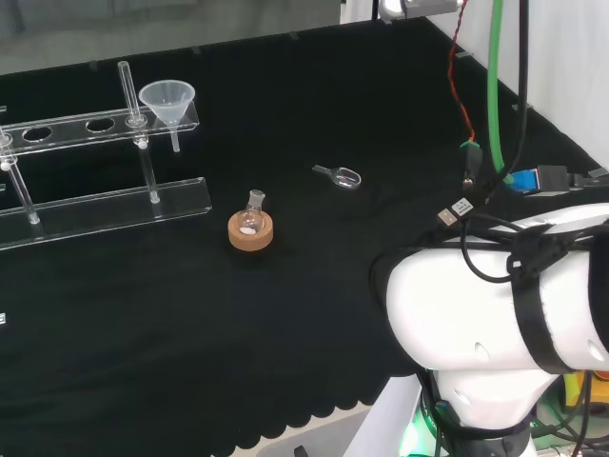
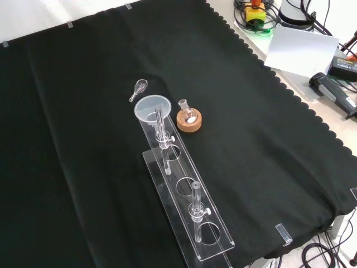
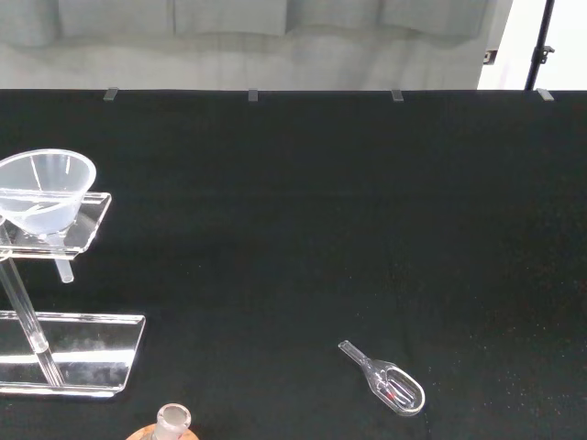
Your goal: Pick up the funnel from the transparent funnel stand.
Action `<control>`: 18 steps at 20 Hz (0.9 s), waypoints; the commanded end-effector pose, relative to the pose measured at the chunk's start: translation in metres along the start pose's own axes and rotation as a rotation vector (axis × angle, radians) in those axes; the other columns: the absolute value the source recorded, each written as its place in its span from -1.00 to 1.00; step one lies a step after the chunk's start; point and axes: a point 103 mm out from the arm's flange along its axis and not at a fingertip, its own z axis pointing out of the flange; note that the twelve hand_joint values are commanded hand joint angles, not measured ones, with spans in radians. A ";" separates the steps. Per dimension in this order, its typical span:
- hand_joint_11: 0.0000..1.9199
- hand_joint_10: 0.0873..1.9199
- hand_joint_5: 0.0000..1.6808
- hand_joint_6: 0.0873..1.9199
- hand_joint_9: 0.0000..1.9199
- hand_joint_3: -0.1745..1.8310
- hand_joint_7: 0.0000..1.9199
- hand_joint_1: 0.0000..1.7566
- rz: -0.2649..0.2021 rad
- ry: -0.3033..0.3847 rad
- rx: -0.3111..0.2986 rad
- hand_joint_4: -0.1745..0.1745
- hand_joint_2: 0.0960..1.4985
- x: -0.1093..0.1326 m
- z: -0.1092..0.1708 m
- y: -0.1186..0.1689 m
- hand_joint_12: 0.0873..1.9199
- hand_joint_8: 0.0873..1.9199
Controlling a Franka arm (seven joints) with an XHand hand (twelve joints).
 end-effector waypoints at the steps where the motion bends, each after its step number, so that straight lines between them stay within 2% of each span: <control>1: -1.00 -0.96 -0.99 -1.00 -1.00 -0.82 -0.98 -0.74 -0.003 -0.016 -0.007 0.54 -0.21 -0.002 0.001 0.004 -0.65 -1.00; 4: -1.00 -1.00 -1.00 -1.00 -1.00 -0.83 -1.00 -0.77 -0.013 -0.018 -0.002 0.62 -0.22 -0.006 0.003 0.014 -0.78 -1.00; 9: -1.00 -1.00 -1.00 -1.00 -1.00 -0.83 -1.00 -0.77 -0.041 -0.004 -0.006 0.61 -0.22 -0.003 0.007 0.028 -0.81 -1.00; 11: -1.00 -1.00 -1.00 -1.00 -1.00 -0.82 -1.00 -0.76 -0.058 0.038 -0.064 0.60 -0.22 0.001 0.009 0.033 -0.81 -1.00; 13: -1.00 -1.00 -1.00 -1.00 -1.00 -0.82 -1.00 -0.73 -0.068 0.096 -0.116 0.43 -0.20 0.006 0.011 0.038 -0.88 -1.00; 15: -1.00 -1.00 -1.00 -1.00 -1.00 -0.82 -1.00 -0.71 -0.084 0.115 -0.118 0.29 -0.19 0.015 0.015 0.044 -0.90 -1.00; 18: -1.00 -1.00 -1.00 -1.00 -1.00 -0.82 -1.00 -0.70 -0.116 0.118 -0.101 0.24 -0.19 0.030 0.022 0.055 -0.86 -1.00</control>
